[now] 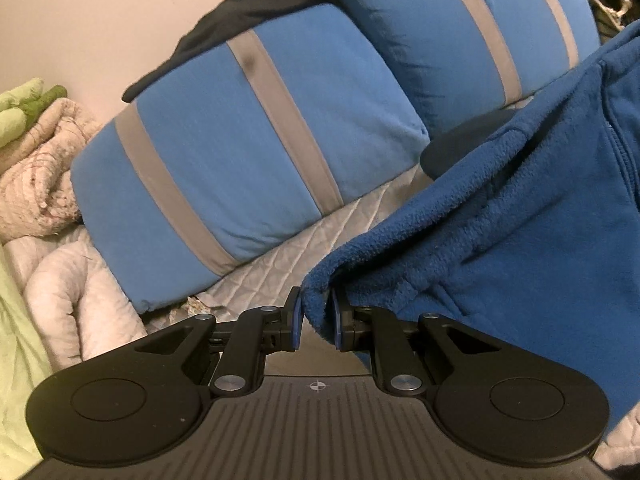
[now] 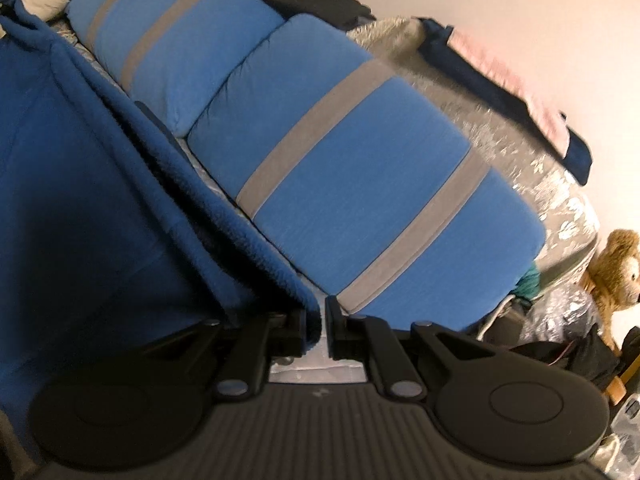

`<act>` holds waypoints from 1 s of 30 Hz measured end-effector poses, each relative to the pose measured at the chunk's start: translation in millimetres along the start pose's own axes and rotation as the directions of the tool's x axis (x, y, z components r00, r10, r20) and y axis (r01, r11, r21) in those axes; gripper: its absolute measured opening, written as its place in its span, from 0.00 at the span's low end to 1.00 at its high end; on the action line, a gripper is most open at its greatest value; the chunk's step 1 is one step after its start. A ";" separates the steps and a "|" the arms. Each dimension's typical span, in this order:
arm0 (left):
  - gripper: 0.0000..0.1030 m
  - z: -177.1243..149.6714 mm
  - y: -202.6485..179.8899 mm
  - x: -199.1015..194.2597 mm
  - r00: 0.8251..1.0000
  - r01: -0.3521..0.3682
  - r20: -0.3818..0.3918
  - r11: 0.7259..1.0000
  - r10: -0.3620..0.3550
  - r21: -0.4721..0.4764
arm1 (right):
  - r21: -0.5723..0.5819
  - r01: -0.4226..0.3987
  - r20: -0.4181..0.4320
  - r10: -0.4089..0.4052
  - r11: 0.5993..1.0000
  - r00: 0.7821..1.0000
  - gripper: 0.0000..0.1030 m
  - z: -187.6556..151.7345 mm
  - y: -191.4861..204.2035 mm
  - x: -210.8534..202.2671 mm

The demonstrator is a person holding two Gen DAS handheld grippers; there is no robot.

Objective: Fold clothes
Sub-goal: 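Lift the fleece with both grippers and carry it toward the pillows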

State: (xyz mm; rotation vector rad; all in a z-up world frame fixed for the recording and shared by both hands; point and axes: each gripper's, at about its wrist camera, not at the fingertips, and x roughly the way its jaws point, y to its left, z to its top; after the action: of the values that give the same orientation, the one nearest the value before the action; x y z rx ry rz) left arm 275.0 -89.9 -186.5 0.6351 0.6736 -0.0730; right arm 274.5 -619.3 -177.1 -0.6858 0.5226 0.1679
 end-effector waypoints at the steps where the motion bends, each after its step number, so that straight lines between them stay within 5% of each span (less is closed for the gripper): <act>1: 0.16 1.2 0.0 3.6 1.000 0.000 -0.006 1.000 0.000 -0.001 | 0.004 -0.004 -0.006 0.004 1.000 1.000 0.20 0.4 0.0 4.9; 19: 0.16 40.3 12.9 66.3 0.998 -0.021 -0.053 0.999 0.023 0.030 | -0.052 -0.008 -0.056 0.005 0.999 0.998 0.22 30.2 -8.2 79.5; 30: 0.17 35.0 -8.0 116.2 0.995 -0.044 -0.086 0.997 0.050 0.069 | -0.058 -0.011 -0.113 0.005 0.998 0.994 0.23 23.0 3.0 128.4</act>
State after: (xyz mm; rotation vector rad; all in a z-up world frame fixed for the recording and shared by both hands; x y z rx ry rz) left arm 383.8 -100.6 -239.7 0.7212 0.7428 -0.0237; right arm 393.1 -604.9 -229.6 -0.7539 0.6312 0.1529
